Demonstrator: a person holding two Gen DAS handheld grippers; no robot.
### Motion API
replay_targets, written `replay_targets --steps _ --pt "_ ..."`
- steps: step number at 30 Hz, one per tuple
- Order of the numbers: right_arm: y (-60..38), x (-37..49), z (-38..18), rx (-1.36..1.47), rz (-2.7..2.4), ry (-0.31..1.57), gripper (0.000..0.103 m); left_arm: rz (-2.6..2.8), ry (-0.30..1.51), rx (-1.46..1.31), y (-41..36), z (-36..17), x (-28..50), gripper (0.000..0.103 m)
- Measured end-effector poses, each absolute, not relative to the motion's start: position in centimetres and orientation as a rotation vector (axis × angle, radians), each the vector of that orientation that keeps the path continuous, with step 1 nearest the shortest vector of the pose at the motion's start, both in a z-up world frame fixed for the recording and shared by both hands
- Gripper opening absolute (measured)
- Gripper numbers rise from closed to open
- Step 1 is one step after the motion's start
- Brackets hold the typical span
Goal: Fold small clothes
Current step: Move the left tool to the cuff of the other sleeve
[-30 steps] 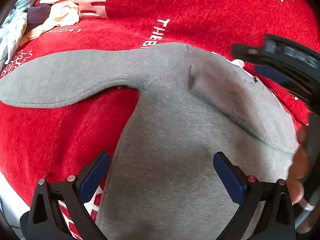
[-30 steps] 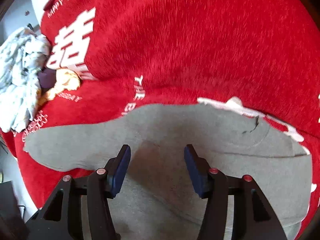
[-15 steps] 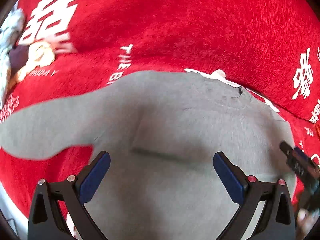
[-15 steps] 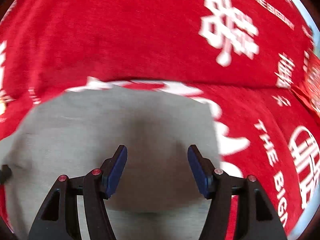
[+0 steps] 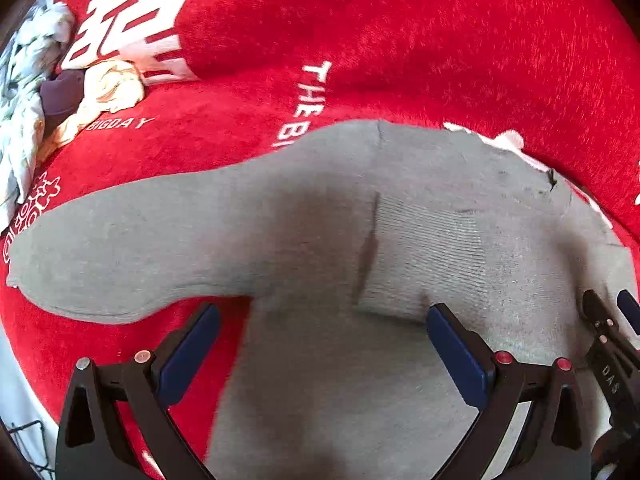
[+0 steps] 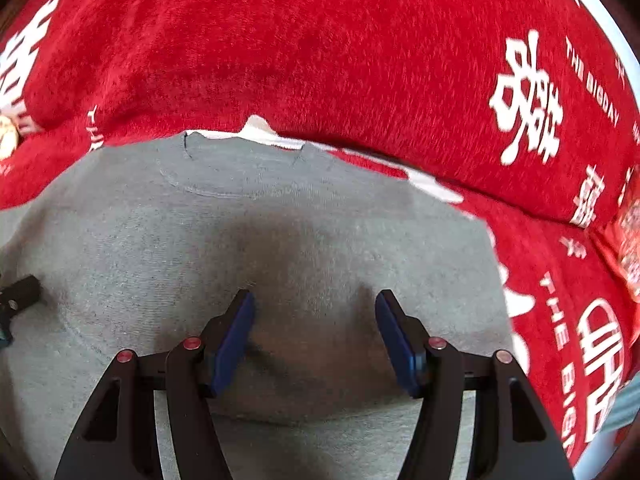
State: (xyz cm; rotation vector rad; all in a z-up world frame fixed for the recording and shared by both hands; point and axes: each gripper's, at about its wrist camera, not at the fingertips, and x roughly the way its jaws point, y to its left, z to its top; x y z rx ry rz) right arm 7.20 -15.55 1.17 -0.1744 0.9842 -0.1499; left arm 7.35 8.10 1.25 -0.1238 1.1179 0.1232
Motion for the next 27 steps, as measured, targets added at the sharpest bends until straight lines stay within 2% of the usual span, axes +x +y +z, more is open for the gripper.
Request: replay_targets --steps 3,7,13,19,27 --pt "-15.7 6.3 2.1 -0.112 -0.126 0.945 0.072 0.131 1.110 -0.173 9.5 1.8 6.7 0.103" --pt "-13.3 6.9 0.7 -0.152 -0.045 1.007 0.072 0.148 1.093 -0.200 11.4 2.5 5.6 0.103" --pt "-10.7 7.8 0.7 -0.157 -0.064 1.003 0.072 0.194 1.075 -0.256 15.7 3.0 3.7 0.103" --pt "-5.8 6.6 1.1 -0.237 0.125 0.947 0.072 0.346 1.063 -0.425 25.0 2.0 0.7 0.103" --pt "-5.9 6.0 0.3 -0.217 0.125 0.950 0.072 0.588 1.025 -0.636 35.6 -0.7 -1.7 0.103"
